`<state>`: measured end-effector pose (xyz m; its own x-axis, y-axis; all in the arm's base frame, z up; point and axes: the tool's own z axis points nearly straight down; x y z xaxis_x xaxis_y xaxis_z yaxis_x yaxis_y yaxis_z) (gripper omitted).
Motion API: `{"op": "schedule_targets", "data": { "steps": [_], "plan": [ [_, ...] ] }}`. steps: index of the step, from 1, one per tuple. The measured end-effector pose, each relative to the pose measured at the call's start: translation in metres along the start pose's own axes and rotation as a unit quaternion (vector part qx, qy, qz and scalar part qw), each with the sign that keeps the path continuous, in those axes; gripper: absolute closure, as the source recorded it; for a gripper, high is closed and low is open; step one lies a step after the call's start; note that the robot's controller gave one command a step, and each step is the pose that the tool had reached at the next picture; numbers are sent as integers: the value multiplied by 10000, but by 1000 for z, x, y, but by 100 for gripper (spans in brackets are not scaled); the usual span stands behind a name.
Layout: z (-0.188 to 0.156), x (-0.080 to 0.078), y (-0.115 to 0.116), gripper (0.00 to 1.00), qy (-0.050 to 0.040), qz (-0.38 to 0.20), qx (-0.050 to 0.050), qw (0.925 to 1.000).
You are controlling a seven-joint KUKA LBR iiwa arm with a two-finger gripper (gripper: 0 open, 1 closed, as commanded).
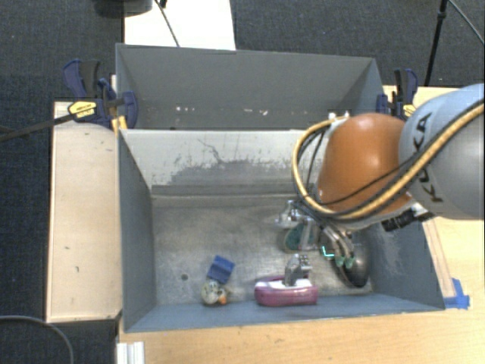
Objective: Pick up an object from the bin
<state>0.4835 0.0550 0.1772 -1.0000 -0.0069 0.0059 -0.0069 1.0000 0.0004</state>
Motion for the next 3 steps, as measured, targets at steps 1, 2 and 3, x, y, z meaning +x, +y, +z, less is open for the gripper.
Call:
{"op": "schedule_targets", "data": {
  "steps": [1, 2, 3],
  "plan": [
    [76, -21, -56, 0, -115, -484, -7, 9988],
    [95, -46, -122, 0, -46, -320, -75, 9994],
    [95, -45, -121, 100, -41, -333, -61, 9994]
  ]
}}
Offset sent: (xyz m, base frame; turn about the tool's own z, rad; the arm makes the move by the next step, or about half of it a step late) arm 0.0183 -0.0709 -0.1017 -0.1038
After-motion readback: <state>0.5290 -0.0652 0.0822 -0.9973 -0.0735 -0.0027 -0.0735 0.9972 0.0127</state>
